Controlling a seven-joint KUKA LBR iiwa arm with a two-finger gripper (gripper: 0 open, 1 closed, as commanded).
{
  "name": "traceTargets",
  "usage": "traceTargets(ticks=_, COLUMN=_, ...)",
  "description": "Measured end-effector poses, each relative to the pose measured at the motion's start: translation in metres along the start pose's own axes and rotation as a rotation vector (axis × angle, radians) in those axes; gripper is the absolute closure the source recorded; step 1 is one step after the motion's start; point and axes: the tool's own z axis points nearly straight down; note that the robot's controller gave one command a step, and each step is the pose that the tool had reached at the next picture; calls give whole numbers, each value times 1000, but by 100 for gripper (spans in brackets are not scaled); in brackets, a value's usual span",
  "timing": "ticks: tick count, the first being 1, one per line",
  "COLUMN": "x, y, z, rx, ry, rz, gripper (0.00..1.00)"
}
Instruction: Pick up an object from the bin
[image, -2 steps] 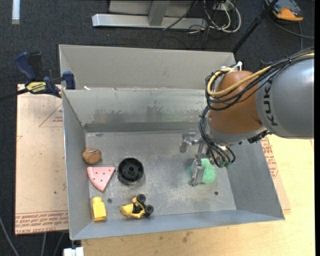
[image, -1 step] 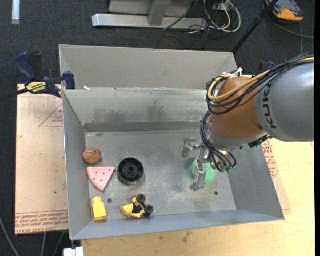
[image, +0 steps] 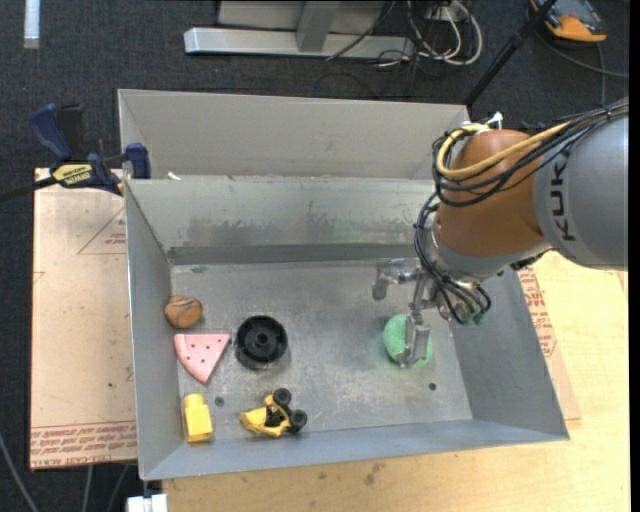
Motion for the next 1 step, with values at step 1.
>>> traceTargets(ticks=1, x=-3, y=-38, z=0, rx=1, ry=-8, rz=-43, gripper=0)
